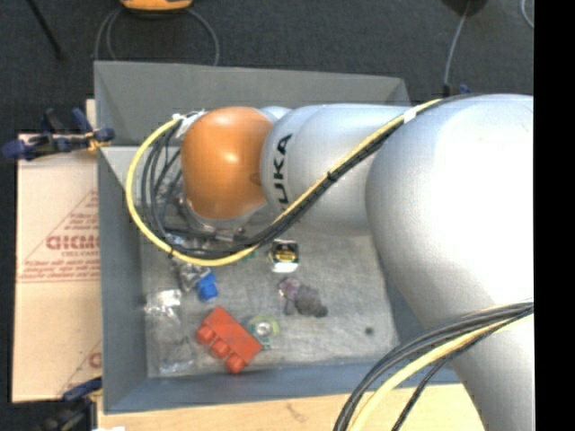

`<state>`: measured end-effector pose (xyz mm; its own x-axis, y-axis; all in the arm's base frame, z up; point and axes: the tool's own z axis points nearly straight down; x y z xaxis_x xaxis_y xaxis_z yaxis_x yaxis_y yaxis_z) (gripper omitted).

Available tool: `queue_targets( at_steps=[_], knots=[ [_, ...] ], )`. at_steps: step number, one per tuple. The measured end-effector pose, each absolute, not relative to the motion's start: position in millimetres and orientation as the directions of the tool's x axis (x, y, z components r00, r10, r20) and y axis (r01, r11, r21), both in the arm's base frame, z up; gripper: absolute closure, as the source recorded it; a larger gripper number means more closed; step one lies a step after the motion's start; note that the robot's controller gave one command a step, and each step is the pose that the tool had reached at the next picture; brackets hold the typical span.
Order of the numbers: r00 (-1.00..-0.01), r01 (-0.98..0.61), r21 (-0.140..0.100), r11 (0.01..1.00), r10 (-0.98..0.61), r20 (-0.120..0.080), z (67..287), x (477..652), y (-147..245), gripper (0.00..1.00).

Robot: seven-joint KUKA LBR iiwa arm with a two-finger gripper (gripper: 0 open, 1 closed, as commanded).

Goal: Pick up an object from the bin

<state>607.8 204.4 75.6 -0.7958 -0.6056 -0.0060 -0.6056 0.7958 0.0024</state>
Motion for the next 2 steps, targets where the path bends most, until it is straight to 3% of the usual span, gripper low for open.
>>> queue_targets(
  at_steps=[1,2],
  knots=[
    [-0.799,-0.602,0.000,0.799,-0.602,-0.009,74,608.1,203,0.00],
    [-0.738,-0.675,-0.001,0.738,-0.675,-0.006,76,518.1,129,0.00]
  ],
)
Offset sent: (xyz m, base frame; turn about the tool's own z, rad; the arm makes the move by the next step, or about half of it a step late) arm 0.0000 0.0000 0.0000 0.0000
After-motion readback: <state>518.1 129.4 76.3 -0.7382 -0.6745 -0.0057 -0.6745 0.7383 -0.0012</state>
